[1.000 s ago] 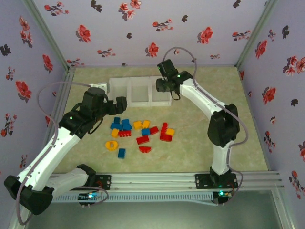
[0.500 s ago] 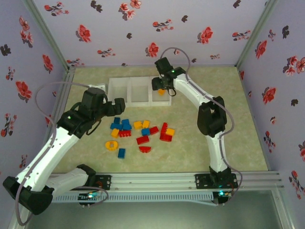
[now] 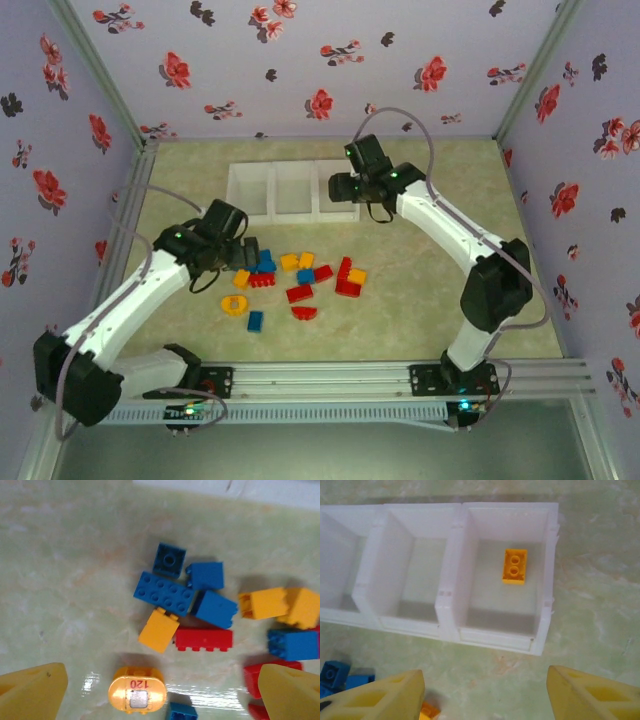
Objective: Sort the legos into containers by color
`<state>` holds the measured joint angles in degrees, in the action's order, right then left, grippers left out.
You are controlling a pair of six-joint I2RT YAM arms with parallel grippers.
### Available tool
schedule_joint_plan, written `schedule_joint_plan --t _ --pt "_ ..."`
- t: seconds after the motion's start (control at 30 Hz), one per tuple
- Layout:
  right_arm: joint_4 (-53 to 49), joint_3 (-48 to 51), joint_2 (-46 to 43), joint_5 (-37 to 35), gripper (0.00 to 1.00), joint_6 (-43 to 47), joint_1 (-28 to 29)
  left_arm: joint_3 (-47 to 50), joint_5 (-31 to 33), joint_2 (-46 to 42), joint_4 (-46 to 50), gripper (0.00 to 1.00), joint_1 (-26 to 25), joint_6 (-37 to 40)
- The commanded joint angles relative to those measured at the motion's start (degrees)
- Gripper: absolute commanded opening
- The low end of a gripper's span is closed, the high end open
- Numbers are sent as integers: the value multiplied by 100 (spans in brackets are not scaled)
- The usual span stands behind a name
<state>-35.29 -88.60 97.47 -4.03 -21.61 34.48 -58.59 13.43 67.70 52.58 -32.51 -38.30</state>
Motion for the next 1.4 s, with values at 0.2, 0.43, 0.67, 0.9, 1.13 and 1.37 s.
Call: schedule_joint_plan --t 0.2,0.43,0.67,0.9,1.13,1.37 --pt "309 840 -635 -164 57 -423 173 213 -680 1300 -1410 91 526 912" --pt "101 977 -936 -394 54 -379 173 -219 -877 2250 -1713 76 840 1412" --pt "6 1112 -1173 -570 53 -355 173 -482 -905 2865 -1829 62 945 1556" --pt "-31 1171 -1206 -640 53 -336 164 -497 -912 3034 -1803 58 1082 1538" --pt "3 1169 -1133 -593 53 -351 163 -451 -929 3071 -1793 56 1198 1582" --pt "-13 1179 -1133 -617 53 -346 164 -534 -1183 3239 -1838 55 1203 1678"
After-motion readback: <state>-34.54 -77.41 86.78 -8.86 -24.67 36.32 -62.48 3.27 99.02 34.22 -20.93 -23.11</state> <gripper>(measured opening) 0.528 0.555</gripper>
